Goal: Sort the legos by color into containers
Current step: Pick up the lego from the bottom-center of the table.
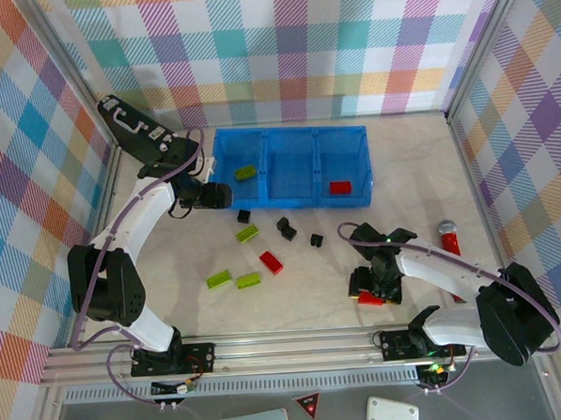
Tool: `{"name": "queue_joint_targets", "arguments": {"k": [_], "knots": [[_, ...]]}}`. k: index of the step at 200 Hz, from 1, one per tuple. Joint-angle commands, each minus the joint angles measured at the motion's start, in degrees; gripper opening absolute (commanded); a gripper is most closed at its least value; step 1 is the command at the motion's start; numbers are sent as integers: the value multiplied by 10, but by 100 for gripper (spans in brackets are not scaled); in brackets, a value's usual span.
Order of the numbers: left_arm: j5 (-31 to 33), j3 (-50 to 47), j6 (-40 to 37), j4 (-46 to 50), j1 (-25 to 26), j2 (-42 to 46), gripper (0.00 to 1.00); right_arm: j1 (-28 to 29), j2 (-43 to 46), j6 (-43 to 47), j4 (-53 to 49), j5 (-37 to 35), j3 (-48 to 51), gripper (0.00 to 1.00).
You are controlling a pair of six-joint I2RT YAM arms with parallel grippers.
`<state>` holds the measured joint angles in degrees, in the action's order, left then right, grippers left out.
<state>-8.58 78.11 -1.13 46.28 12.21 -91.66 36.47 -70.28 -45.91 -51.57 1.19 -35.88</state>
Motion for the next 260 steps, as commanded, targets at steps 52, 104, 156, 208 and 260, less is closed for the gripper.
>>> {"name": "queue_joint_targets", "arguments": {"k": [52, 104, 156, 208, 260], "knots": [[-12, -8, -4, -4, -6, -7, 75, 5, -21, -10, 12, 4, 8, 72], [-15, -7, -4, -2, -6, -11, 75, 6, -25, -11, 11, 4, 6, 68], [-12, -7, -5, -2, -6, -11, 75, 5, -18, -2, -11, -4, -17, 68], [-12, -8, -5, -1, -6, -12, 75, 5, -2, 17, -60, -30, -75, 68], [-14, -8, -5, -1, -6, -11, 75, 3, -7, 56, -107, -74, -167, 69]]}}
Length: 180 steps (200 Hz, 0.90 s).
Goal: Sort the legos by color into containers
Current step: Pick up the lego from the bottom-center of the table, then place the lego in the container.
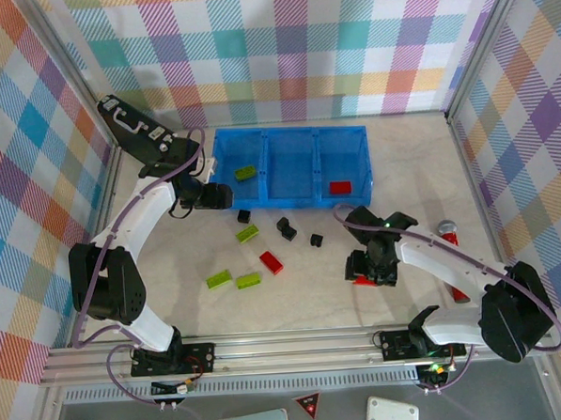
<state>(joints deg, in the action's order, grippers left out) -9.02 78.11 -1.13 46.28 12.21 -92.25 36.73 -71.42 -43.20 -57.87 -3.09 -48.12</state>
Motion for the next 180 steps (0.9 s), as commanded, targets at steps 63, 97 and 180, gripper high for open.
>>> {"name": "queue_joint_targets", "arguments": {"k": [63, 97, 180], "knots": [[-7, -9, -5, -2, -6, -5, 75, -36, -64, 98, -54, -66, -174, 69], [-10, -10, -4, -4, -6, -5, 75, -61, -127, 137, -33, -72, -256, 69], [-12, -12, -4, -5, -6, -8, 75, -127, -304, 215, -9, -42, -472, 69]]}}
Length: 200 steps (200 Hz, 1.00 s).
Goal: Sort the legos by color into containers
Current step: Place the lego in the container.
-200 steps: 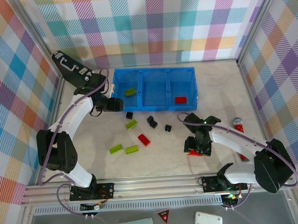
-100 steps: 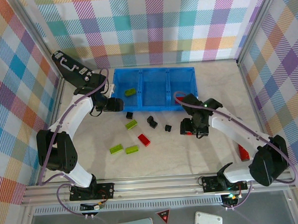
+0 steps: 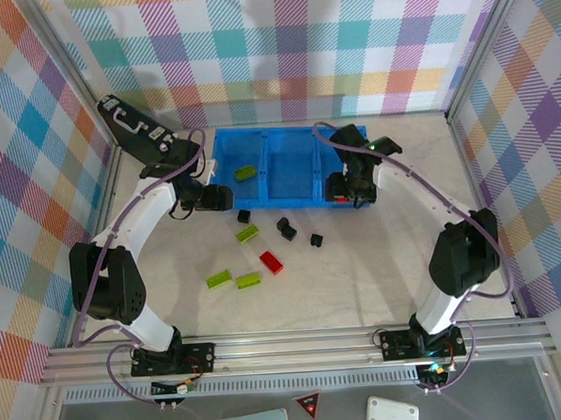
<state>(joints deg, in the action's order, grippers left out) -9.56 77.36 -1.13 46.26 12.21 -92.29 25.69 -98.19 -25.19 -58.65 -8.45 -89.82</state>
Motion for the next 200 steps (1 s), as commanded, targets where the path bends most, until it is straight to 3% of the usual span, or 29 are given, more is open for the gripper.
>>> {"name": "queue_joint_targets", "arguments": {"k": [1, 107, 200], "knots": [[-7, -5, -4, -5, -6, -8, 75, -18, -38, 36, -1, 11, -58, 69], [-4, -7, -4, -7, -6, -11, 75, -72, -260, 77, -3, 37, -274, 68], [-7, -7, -4, -6, -6, -12, 75, -87, -374, 95, -6, 31, -361, 68]]}}
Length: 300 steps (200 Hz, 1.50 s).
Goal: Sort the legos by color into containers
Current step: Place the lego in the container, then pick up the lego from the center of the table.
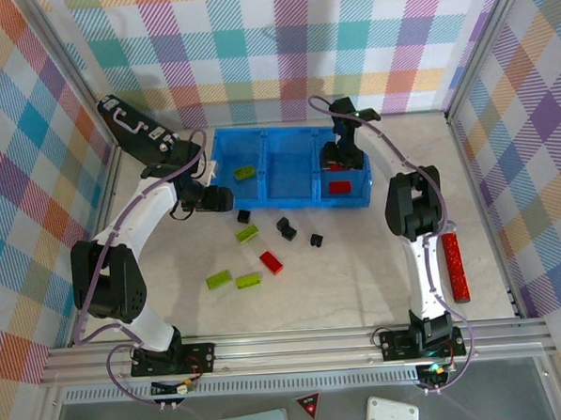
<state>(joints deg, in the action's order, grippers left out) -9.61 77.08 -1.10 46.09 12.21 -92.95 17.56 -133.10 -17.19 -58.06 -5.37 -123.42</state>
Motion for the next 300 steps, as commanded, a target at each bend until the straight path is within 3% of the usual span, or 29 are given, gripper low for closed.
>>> {"name": "queue_joint_targets", "arguments": {"k": [1, 99, 162, 213, 300], "knots": [[-7, -4, -4, -5, -6, -5, 75, -6, -26, 15, -12, 0, -25, 68], [-9, -7, 0, -6, -1, -7, 75, -5, -49, 15, -11, 5, -33, 75], [17, 40, 25, 39, 64, -17, 75, -4, 20, 14, -23, 8, -23, 78], [27, 61, 114, 30, 130, -34, 71, -4, 97, 9, -14, 21, 27, 78], [139, 106, 323, -5, 231, -141, 68, -5, 257, -4, 34, 11, 198, 78]]}}
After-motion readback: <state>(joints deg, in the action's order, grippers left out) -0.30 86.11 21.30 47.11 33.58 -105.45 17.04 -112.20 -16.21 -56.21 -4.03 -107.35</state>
